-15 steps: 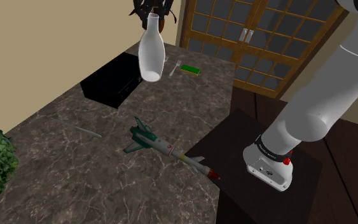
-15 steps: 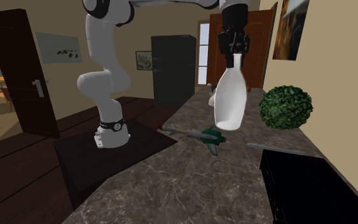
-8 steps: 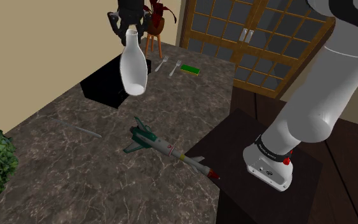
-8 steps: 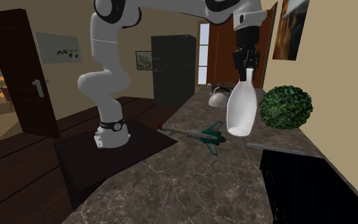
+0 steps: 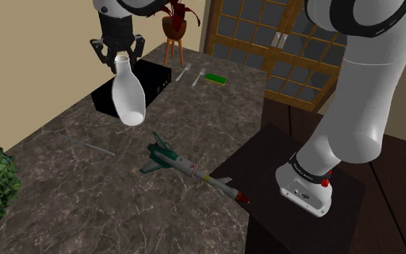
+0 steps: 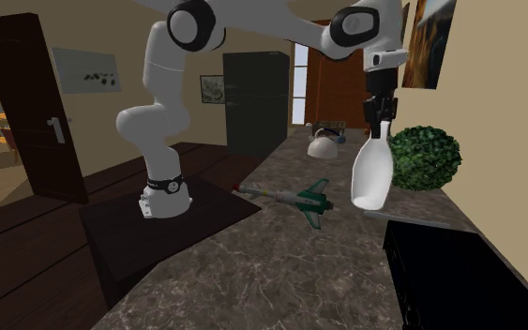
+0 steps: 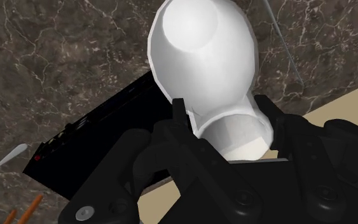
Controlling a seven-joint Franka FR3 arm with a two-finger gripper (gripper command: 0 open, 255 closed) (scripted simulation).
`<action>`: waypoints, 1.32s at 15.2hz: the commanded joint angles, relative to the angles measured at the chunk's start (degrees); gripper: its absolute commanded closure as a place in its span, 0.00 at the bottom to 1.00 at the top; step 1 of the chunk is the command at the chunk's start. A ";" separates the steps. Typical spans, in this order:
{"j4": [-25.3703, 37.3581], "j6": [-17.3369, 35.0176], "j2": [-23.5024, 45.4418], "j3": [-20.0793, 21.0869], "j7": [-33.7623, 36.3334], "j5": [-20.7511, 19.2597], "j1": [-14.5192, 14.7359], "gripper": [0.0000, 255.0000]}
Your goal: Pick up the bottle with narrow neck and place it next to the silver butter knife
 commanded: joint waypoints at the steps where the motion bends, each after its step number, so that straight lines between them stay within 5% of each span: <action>1: 3.92 -0.01 4.39 0.01 2.40 -1.72 2.44 1.00; 20: -3.91 9.95 6.80 -0.90 4.49 -3.38 2.23 1.00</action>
